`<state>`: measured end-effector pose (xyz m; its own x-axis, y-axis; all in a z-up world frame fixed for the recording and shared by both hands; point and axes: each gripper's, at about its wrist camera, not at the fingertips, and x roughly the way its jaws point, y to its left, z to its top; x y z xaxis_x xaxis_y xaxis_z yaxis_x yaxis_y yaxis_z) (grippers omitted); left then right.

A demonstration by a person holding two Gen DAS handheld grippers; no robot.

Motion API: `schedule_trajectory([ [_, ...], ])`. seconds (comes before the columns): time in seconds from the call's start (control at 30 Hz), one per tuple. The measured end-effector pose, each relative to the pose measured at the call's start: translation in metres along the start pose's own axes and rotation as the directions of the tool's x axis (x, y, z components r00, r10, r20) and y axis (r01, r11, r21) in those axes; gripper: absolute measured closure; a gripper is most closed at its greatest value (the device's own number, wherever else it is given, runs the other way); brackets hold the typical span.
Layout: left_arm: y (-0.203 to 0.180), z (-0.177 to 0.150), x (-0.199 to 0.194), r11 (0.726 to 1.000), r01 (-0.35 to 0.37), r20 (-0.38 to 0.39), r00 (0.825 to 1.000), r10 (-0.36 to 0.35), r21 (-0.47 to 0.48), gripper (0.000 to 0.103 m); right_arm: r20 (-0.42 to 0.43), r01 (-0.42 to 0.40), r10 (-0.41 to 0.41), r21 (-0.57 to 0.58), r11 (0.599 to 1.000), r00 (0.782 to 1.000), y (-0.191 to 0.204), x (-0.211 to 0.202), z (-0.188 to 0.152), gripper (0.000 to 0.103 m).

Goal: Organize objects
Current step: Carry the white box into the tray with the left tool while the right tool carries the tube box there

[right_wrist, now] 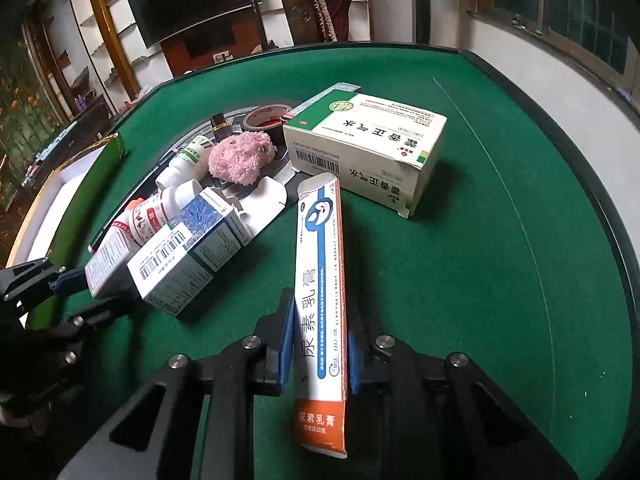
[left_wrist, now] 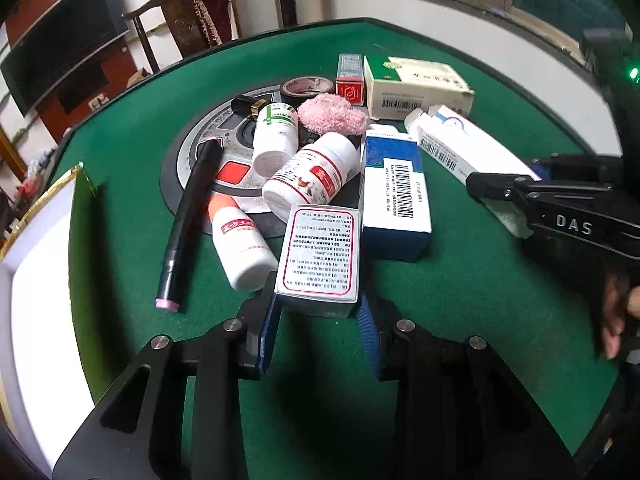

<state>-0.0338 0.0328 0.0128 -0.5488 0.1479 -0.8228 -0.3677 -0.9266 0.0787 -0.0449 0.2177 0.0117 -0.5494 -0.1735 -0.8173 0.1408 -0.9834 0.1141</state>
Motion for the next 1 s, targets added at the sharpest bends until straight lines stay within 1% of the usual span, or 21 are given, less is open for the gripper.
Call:
schedule_trajectory([
  [0.07, -0.005, 0.002, 0.003, 1.000, -0.021, 0.007, 1.000, 0.021, 0.013, 0.067, 0.001, 0.013, -0.013, -0.011, 1.000, 1.000, 0.005, 0.001, 0.001, 0.079],
  [0.1, -0.006, 0.003, 0.004, 1.000, -0.016, 0.007, 1.000, 0.016, 0.013, 0.067, 0.006, 0.017, -0.017, -0.013, 1.000, 1.000, 0.005, 0.001, 0.000, 0.079],
  [0.17, -0.003, 0.002, 0.005, 1.000, 0.019, 0.010, 1.000, -0.019, 0.001, 0.068, 0.019, 0.022, -0.022, -0.031, 0.999, 1.000, 0.007, 0.001, -0.001, 0.079],
  [0.23, 0.001, 0.000, 0.003, 1.000, 0.030, 0.020, 0.999, -0.030, -0.008, 0.069, 0.018, 0.009, -0.009, -0.022, 1.000, 1.000, 0.003, 0.001, -0.001, 0.082],
  [0.33, 0.006, -0.003, -0.009, 0.997, 0.072, 0.063, 0.995, -0.071, -0.020, 0.069, 0.018, -0.047, 0.047, 0.003, 0.999, 0.999, 0.000, -0.001, -0.002, 0.085],
  [0.37, 0.007, -0.003, -0.014, 0.997, 0.077, 0.077, 0.994, -0.075, -0.024, 0.069, 0.025, -0.051, 0.051, 0.008, 0.999, 0.998, 0.000, -0.004, -0.001, 0.085],
  [0.43, 0.009, -0.003, -0.023, 0.995, 0.096, 0.100, 0.991, -0.092, -0.031, 0.069, 0.059, -0.047, 0.046, 0.017, 0.999, 0.997, -0.001, -0.012, -0.001, 0.085],
  [0.53, 0.015, -0.002, -0.035, 0.993, 0.110, 0.132, 0.986, -0.103, -0.047, 0.069, 0.116, -0.063, 0.058, 0.045, 0.997, 0.992, -0.001, -0.025, 0.000, 0.085],
  [0.6, 0.021, 0.000, -0.040, 0.992, 0.112, 0.144, 0.984, -0.102, -0.065, 0.069, 0.163, -0.061, 0.053, 0.045, 0.997, 0.985, 0.004, -0.034, 0.000, 0.085],
  [0.63, 0.025, 0.000, -0.043, 0.991, 0.112, 0.149, 0.984, -0.100, -0.073, 0.069, 0.179, -0.075, 0.066, 0.044, 0.996, 0.982, 0.006, -0.037, 0.000, 0.085],
  [0.7, 0.035, 0.000, -0.048, 0.989, 0.115, 0.158, 0.982, -0.099, -0.096, 0.069, 0.195, -0.091, 0.082, 0.039, 0.995, 0.977, 0.013, -0.040, 0.001, 0.085],
  [0.73, 0.041, 0.000, -0.051, 0.987, 0.118, 0.162, 0.982, -0.100, -0.108, 0.069, 0.198, -0.091, 0.083, 0.034, 0.995, 0.977, 0.016, -0.040, 0.001, 0.085],
  [0.87, 0.063, -0.003, -0.064, 0.981, 0.111, 0.188, 0.979, -0.080, -0.159, 0.069, 0.195, -0.140, 0.136, 0.005, 0.990, 0.971, 0.036, -0.039, 0.005, 0.085],
  [1.0, 0.084, -0.007, -0.075, 0.974, 0.101, 0.210, 0.976, -0.058, -0.204, 0.069, 0.174, -0.184, 0.188, -0.040, 0.982, 0.967, 0.062, -0.036, 0.007, 0.085],
])
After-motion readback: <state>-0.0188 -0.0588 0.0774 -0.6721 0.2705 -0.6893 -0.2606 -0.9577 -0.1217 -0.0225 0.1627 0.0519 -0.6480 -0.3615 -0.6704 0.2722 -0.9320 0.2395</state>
